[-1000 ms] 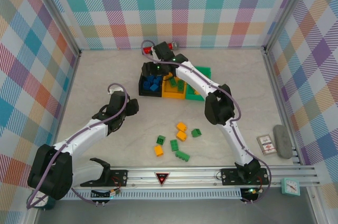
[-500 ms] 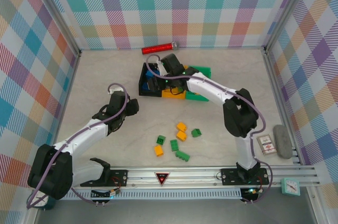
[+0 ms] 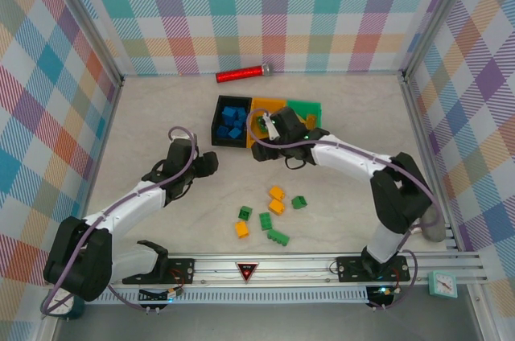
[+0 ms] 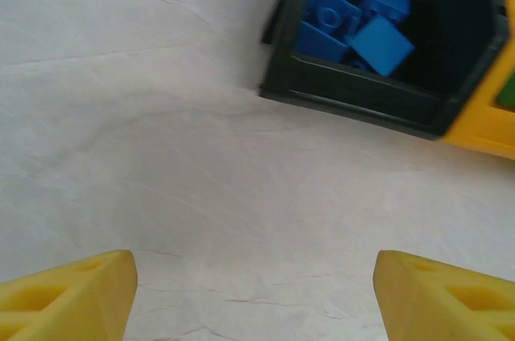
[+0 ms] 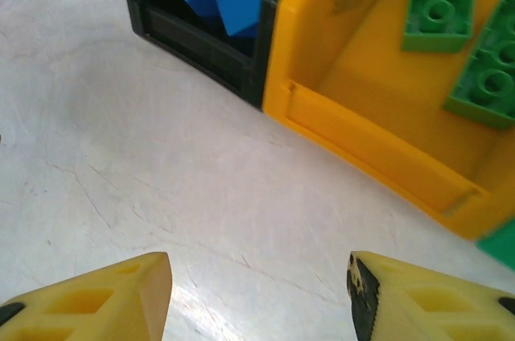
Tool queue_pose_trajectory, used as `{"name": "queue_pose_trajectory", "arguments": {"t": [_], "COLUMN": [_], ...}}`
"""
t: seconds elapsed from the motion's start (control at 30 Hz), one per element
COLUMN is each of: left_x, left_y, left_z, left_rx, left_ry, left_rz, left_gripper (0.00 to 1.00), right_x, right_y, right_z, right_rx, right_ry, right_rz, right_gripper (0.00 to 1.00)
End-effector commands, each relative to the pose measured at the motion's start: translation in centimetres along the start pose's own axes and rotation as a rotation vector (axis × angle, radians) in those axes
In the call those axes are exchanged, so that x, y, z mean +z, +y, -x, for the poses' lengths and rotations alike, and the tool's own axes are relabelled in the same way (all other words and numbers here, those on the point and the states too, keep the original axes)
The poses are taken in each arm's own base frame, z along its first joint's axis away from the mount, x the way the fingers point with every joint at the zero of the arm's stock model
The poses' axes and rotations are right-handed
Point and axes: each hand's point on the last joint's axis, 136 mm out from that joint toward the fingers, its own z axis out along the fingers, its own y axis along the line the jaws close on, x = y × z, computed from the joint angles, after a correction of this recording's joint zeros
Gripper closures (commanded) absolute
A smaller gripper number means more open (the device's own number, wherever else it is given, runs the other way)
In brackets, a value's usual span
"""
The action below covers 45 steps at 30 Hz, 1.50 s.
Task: Sort the legos into containers by color
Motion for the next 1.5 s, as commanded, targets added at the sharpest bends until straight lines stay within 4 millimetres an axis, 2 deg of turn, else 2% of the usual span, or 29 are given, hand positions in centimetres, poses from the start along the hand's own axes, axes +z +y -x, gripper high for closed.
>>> {"name": "queue_pose_trajectory", "arguments": {"t": [0.0,0.2,0.3,0.4,0.57,0.77,1.03,1.13,1.2,1.37,1.47], "left_x": [-0.3,-2.1,-3.4,-4.6,-5.4,-5.0,-3.4,-2.8,-2.5,-2.1,-2.0], "left_y": [-2.6,-4.4,-5.4,-6.4,-8.2,-9.7,-10.5,-11.2,-10.7,-10.8,-10.5], "left_z": [-1.0,-4.8,-6.6,-8.4,-11.0,-13.7,-15.6,-16.3,-17.3,-18.3,-18.4], "left_rx": [-0.012,-0.042,-0.006,0.044,0.115,0.251,0.347,0.383,0.407,0.454,0.468], "left_ry": [0.041,0.146,0.191,0.251,0.334,0.424,0.486,0.508,0.552,0.587,0.583], "left_rz": [-0.176,-0.298,-0.34,-0.371,-0.414,-0.355,-0.271,-0.262,-0.225,-0.192,-0.171], "left_gripper": [0.23,0.22,0.22,0.23,0.24,0.25,0.29,0.34,0.37,0.48,0.61], "right_x": [-2.4,-3.9,-4.2,-4.1,-3.4,-2.9,-3.2,-3.6,-3.9,-4.3,-4.2], "right_y": [-1.9,-6.2,-7.6,-8.5,-8.8,-9.5,-9.9,-10.0,-10.0,-10.2,-10.1], "right_z": [1.2,-1.6,-2.8,-3.5,-4.1,-5.8,-5.6,-5.6,-5.6,-5.5,-5.5], "right_rx": [0.023,0.124,0.149,0.165,0.187,0.208,0.222,0.228,0.229,0.23,0.231], "right_ry": [-0.099,-0.136,-0.152,-0.16,-0.161,-0.135,-0.148,-0.166,-0.179,-0.189,-0.185], "right_rz": [-0.027,-0.067,-0.081,-0.091,-0.076,-0.095,-0.096,-0.106,-0.108,-0.119,-0.114], "right_gripper": [0.4,0.39,0.39,0.38,0.38,0.37,0.36,0.36,0.36,0.36,0.36]}}
